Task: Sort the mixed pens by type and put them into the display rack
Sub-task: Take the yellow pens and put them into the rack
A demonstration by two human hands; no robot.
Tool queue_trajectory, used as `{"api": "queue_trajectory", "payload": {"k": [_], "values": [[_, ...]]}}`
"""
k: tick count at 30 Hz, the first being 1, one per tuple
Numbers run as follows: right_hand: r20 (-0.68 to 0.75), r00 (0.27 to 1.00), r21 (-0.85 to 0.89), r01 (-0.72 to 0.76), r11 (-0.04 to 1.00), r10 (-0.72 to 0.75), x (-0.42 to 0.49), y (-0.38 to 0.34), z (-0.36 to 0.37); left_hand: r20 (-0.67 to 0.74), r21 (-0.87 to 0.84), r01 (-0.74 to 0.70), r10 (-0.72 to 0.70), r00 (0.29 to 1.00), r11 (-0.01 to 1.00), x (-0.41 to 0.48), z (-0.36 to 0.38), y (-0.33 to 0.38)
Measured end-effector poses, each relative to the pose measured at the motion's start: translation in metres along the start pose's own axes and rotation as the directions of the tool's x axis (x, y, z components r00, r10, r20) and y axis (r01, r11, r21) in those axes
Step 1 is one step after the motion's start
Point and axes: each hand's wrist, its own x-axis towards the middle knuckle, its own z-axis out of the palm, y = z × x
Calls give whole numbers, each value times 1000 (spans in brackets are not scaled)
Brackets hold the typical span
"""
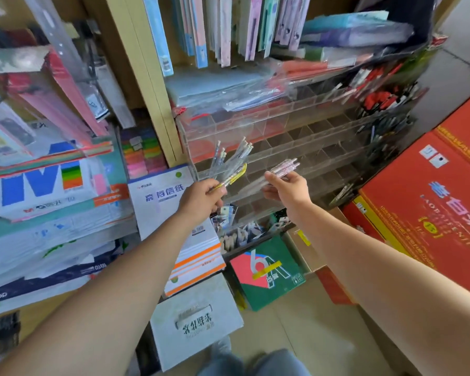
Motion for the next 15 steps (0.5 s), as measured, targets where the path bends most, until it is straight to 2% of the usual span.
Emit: {"api": "queue_trajectory", "payload": {"k": [8,15], "values": [[-39,999,-28,14,1000,-15,62,-31,-11,-14,-24,47,-48,999,999,45,18,18],[-45,997,-86,56,995,-60,129,-54,-16,-142,-98,128,-142,980,987,76,41,33]]}}
